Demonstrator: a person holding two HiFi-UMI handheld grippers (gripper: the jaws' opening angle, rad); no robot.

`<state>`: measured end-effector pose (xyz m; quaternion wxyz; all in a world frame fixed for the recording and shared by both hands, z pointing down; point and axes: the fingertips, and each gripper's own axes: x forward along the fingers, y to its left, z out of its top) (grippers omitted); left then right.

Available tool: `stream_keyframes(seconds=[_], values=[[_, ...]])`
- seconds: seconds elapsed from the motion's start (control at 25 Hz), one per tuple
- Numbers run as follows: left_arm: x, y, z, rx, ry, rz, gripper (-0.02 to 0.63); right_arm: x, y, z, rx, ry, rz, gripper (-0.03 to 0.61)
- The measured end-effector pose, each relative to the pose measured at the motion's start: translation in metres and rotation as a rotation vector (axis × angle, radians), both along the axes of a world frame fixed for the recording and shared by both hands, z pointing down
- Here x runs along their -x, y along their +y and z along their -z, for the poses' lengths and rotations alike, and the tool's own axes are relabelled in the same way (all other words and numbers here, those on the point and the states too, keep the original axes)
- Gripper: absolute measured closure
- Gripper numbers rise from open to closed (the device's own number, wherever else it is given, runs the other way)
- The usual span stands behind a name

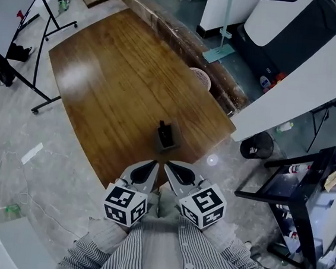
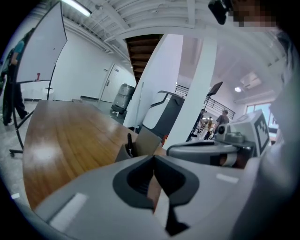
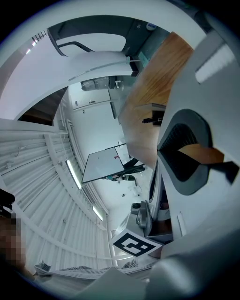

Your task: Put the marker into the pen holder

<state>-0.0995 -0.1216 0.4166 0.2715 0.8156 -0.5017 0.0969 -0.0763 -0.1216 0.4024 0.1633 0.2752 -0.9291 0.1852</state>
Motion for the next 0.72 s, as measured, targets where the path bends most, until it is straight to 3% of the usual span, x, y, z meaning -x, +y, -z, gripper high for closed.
stream_keyframes(seconds=[0.72], values=[[-0.0039,-0.0067,-0.0080,0.031,0.028,0.003,0.607,-0.0036,-0.0063,-0.0110,0.042,0.005,-0.014,0.580]])
